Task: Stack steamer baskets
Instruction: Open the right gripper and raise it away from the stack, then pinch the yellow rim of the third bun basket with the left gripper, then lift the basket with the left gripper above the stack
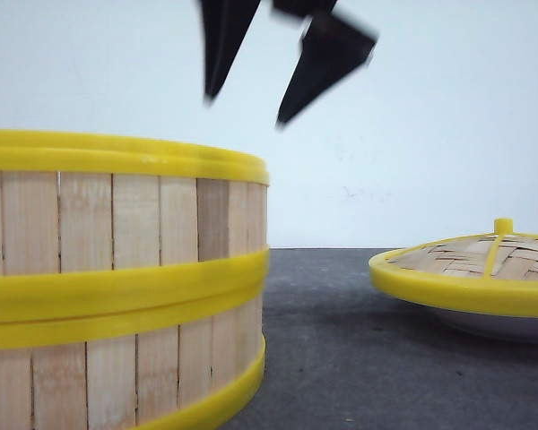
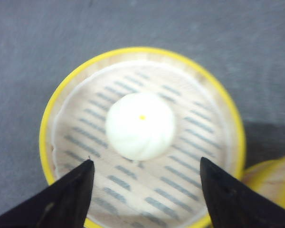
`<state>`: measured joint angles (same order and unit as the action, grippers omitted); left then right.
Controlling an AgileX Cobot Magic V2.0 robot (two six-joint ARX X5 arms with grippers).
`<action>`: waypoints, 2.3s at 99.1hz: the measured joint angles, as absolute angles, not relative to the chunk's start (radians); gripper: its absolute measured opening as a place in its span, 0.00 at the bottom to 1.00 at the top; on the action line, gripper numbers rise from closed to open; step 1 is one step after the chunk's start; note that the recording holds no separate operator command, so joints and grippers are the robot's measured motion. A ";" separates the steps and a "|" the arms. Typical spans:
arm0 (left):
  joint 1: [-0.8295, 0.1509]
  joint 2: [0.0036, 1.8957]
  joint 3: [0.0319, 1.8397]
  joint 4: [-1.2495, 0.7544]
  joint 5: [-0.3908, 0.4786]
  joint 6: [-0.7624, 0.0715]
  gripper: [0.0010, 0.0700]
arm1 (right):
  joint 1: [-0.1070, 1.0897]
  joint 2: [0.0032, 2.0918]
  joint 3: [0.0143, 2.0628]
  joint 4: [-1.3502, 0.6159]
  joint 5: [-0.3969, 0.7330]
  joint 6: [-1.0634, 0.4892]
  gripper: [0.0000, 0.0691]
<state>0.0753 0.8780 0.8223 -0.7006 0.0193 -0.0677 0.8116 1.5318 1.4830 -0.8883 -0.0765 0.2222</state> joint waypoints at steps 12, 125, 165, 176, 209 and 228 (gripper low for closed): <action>0.151 0.958 0.823 -0.652 0.029 -0.067 0.61 | 0.777 1.420 1.486 -0.945 -0.042 0.206 0.67; 0.353 1.397 0.861 -0.527 0.044 -0.076 0.02 | 0.587 0.838 1.141 -1.171 0.130 0.247 0.67; 0.349 1.399 1.161 -0.714 0.139 -0.062 0.02 | 0.587 0.787 1.141 -1.177 0.130 0.260 0.67; 0.343 1.399 1.281 -0.801 0.199 -0.051 0.02 | 0.587 0.788 1.141 -1.178 0.130 0.260 0.67; 0.197 1.351 1.502 -0.980 0.251 -0.011 0.02 | 0.587 0.788 1.141 -1.176 0.131 0.259 0.67; 0.048 1.300 1.502 -1.054 0.258 0.013 0.02 | 0.587 0.788 1.141 -1.164 0.131 0.259 0.67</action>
